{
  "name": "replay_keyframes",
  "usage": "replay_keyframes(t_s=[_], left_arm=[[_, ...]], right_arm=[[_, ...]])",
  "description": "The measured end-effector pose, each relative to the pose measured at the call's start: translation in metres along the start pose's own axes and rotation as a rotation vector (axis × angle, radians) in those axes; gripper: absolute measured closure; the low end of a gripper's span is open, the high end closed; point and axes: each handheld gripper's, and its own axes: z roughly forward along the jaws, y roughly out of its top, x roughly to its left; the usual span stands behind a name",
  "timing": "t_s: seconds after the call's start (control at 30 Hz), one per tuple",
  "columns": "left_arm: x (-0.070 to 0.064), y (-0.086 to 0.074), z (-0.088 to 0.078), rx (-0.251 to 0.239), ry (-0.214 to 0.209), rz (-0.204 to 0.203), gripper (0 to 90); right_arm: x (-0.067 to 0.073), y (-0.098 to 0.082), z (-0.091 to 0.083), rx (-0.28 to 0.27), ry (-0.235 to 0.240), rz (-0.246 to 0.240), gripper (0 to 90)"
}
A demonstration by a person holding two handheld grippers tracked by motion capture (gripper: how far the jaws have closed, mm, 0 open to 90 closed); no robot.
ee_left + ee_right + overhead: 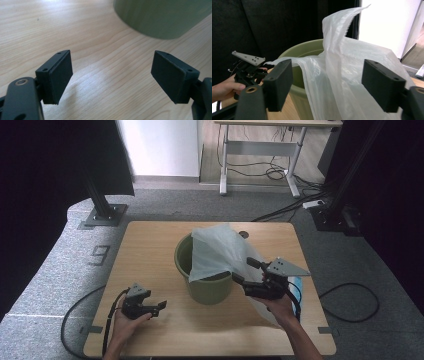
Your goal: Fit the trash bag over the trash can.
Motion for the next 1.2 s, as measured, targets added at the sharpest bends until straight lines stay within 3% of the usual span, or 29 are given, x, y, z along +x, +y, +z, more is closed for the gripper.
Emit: replay_keyframes(t_s=[0.23,0.43,0.6,0.73,0.9,0.97,1.03,1.07,1.1,1.13,1.2], left_arm=[[-0.006,0.003,-0.004,-0.015,0.002,0.018,17.2],[-0.013,0.009,-0.008,-0.027,0.009,0.043,17.2],[-0.017,0.012,-0.009,-0.035,0.006,0.047,17.1],[-0.020,0.013,-0.010,-0.039,0.009,0.043,16.8],[-0.027,0.019,-0.015,-0.046,0.027,0.047,16.7],[-0.029,0.021,-0.017,-0.051,0.026,0.049,16.7],[-0.031,0.024,-0.018,-0.052,0.022,0.050,16.9],[-0.031,0.024,-0.018,-0.052,0.022,0.050,17.4],[-0.033,0.025,-0.020,-0.047,0.015,0.049,17.4],[-0.036,0.028,-0.022,-0.047,0.018,0.056,17.8],[-0.038,0.030,-0.024,-0.050,0.018,0.061,18.1]], right_arm=[[-0.001,-0.015,-0.019,0.014,-0.011,-0.002,19.1],[-0.016,-0.056,-0.037,0.067,-0.075,0.022,16.5],[-0.022,-0.081,-0.037,0.105,-0.085,0.051,16.2],[-0.017,-0.097,-0.033,0.125,-0.081,0.064,15.7],[-0.012,-0.112,-0.022,0.146,-0.164,0.019,19.2],[-0.014,-0.116,-0.020,0.153,-0.202,0.019,27.4],[-0.015,-0.118,-0.022,0.131,-0.236,-0.006,50.3],[-0.015,-0.118,-0.022,0.131,-0.236,-0.006,50.3],[-0.016,-0.118,-0.023,0.119,-0.240,-0.018,59.1],[-0.018,-0.115,-0.025,0.104,-0.232,-0.021,73.9],[-0.019,-0.110,-0.027,0.091,-0.241,-0.037,77.5]])
